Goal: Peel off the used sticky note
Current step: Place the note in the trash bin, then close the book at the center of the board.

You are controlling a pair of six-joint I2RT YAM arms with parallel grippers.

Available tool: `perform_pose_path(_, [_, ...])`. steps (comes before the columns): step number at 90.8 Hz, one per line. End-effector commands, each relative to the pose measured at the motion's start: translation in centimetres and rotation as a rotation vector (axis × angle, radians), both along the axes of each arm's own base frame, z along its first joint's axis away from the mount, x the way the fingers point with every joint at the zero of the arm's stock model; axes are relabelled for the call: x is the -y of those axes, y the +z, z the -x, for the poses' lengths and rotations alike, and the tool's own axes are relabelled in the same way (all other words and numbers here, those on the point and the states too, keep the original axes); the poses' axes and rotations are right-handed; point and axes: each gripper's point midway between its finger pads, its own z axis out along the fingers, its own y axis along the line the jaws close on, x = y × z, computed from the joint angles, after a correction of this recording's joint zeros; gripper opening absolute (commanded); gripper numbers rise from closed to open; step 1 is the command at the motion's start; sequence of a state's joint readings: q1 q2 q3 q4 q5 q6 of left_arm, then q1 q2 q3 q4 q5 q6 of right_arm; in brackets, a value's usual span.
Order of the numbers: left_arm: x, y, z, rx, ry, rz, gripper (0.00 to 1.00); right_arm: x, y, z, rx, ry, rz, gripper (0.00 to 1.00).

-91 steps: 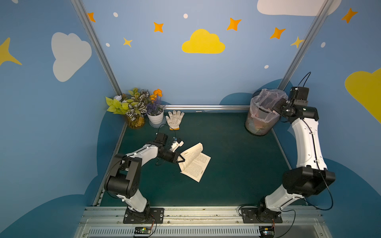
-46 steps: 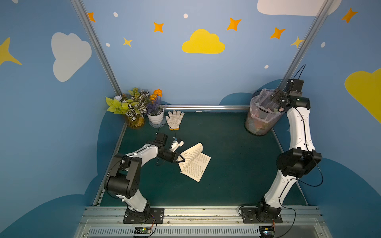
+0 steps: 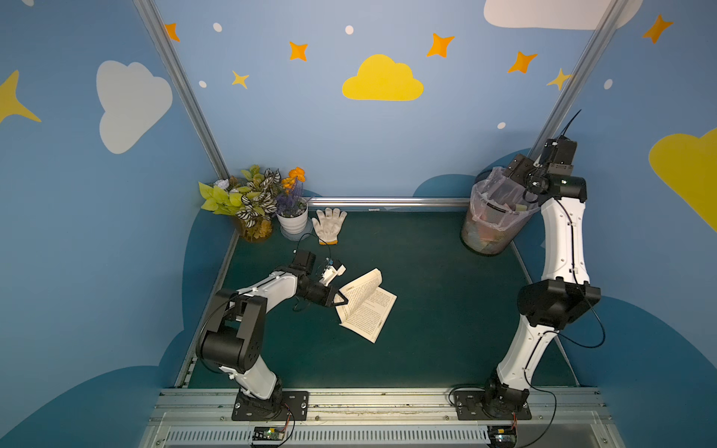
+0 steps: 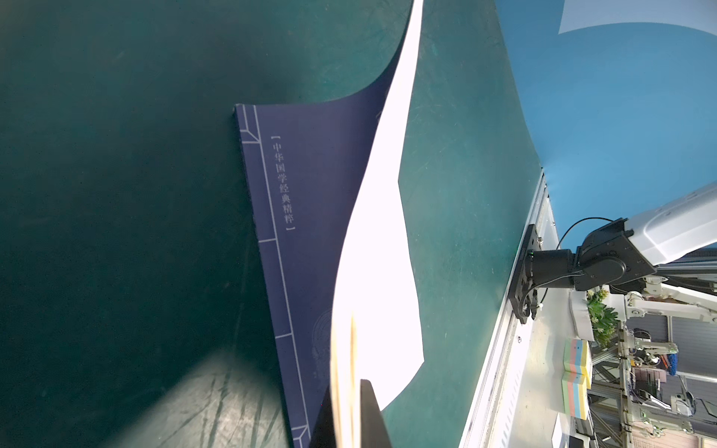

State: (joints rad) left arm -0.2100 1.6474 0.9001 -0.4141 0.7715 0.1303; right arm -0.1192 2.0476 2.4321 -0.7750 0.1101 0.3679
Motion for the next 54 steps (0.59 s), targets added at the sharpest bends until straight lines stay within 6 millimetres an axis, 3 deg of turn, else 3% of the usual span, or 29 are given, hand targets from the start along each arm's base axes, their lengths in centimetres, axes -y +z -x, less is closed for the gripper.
perform_pose_path(1, [-0.6,-0.6,0.5,-0.012,0.008,-0.033,0.03,-2.2,-3.0,-1.6,-0.066,0.082,0.009,0.98])
perform_pose_path(18, [-0.6,-0.6,0.6,-0.009,0.007,-0.032,0.03,-3.7,-2.5,-1.4,-0.054,0.130,-0.063,0.98])
perform_pose_path(34, [-0.1,0.6,0.7,0.012,-0.009,0.002,0.03,-6.6,1.9,1.4,0.008,0.191,-0.075,0.98])
perform_pose_path(38, [0.1,1.3,0.9,0.029,-0.022,0.018,0.13,-7.7,2.7,2.4,0.012,0.212,-0.065,0.98])
perform_pose_path(43, [0.6,2.4,1.2,0.054,-0.043,0.046,0.34,-9.0,3.6,3.8,0.008,0.227,-0.049,0.98])
perform_pose_path(51, [1.2,4.6,2.1,0.121,-0.084,0.096,0.59,-10.9,4.5,6.2,-0.002,0.253,-0.049,0.98])
perform_pose_path(54, [1.3,5.4,2.5,0.153,-0.102,0.112,0.73,-11.7,4.1,7.0,-0.018,0.265,-0.057,0.98])
